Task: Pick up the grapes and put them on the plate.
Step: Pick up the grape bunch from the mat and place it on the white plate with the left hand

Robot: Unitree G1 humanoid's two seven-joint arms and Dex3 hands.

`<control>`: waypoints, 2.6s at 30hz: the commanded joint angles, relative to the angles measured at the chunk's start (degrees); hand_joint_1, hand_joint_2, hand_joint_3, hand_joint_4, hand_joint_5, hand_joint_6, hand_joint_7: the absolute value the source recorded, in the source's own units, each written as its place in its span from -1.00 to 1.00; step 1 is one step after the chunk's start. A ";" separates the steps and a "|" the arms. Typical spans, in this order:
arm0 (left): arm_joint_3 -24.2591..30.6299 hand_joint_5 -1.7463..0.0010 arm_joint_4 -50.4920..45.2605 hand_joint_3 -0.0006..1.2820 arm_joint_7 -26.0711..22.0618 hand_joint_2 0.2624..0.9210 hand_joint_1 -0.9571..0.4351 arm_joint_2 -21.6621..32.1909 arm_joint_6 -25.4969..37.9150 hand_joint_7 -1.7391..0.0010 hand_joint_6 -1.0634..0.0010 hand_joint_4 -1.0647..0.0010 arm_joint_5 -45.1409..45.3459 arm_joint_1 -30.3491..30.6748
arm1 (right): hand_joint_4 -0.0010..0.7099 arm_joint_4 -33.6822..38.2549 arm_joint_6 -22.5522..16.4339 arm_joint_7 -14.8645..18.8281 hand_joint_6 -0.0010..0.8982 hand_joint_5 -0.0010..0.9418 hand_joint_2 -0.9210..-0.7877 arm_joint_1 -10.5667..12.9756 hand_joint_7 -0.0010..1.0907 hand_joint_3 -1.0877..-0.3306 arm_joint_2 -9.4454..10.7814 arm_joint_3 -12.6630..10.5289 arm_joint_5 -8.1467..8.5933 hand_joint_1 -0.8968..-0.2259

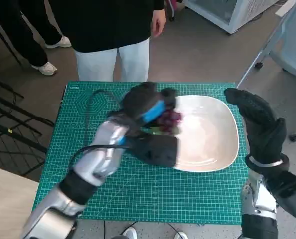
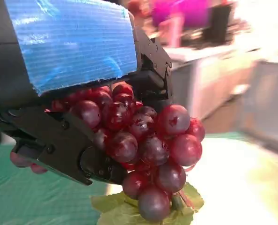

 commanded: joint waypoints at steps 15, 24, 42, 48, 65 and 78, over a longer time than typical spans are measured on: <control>-3.95 -0.67 28.88 -0.71 2.83 1.00 0.38 -14.06 -6.04 -0.30 -0.02 0.00 -1.43 -15.45 | -0.52 -2.41 1.64 0.23 -1.00 -1.00 -1.00 3.33 -0.37 -0.02 -0.67 -0.98 1.58 -0.04; -4.27 -0.74 37.29 -0.46 2.63 1.00 0.38 -17.09 -6.66 -0.70 0.35 0.36 -1.91 -19.19 | -0.53 -3.14 1.57 -0.17 -1.00 -1.00 -1.00 3.95 -0.38 -0.02 -0.73 -1.35 1.62 -0.03; -3.71 -0.83 40.93 -0.35 5.23 1.00 0.38 -17.26 -8.74 -0.80 0.49 0.50 -2.70 -19.23 | -0.54 -2.63 1.16 -0.87 -1.00 -1.00 -1.00 3.72 -0.39 -0.04 -0.28 -1.77 0.83 -0.01; -2.78 -0.79 40.83 -0.40 4.45 1.00 0.42 -17.08 -9.58 -0.66 0.44 0.43 -4.44 -18.97 | -0.54 -2.22 0.98 -1.01 -1.00 -1.00 -1.00 3.48 -0.39 -0.04 -0.19 -1.73 0.61 -0.01; -1.33 0.99 41.53 -0.91 2.59 0.91 -0.53 -14.39 -18.18 0.99 0.73 0.99 -8.54 -17.03 | -0.54 -1.22 0.72 -1.10 -1.00 -1.00 -1.00 2.76 -0.39 -0.03 0.02 -1.62 0.21 -0.02; 5.14 1.00 39.69 -0.44 6.13 1.00 -0.69 -8.41 -26.99 0.99 0.70 1.00 -14.68 -11.60 | -0.54 -1.33 0.74 -0.99 -1.00 -1.00 -1.00 2.74 -0.39 -0.03 0.15 -1.61 0.21 -0.01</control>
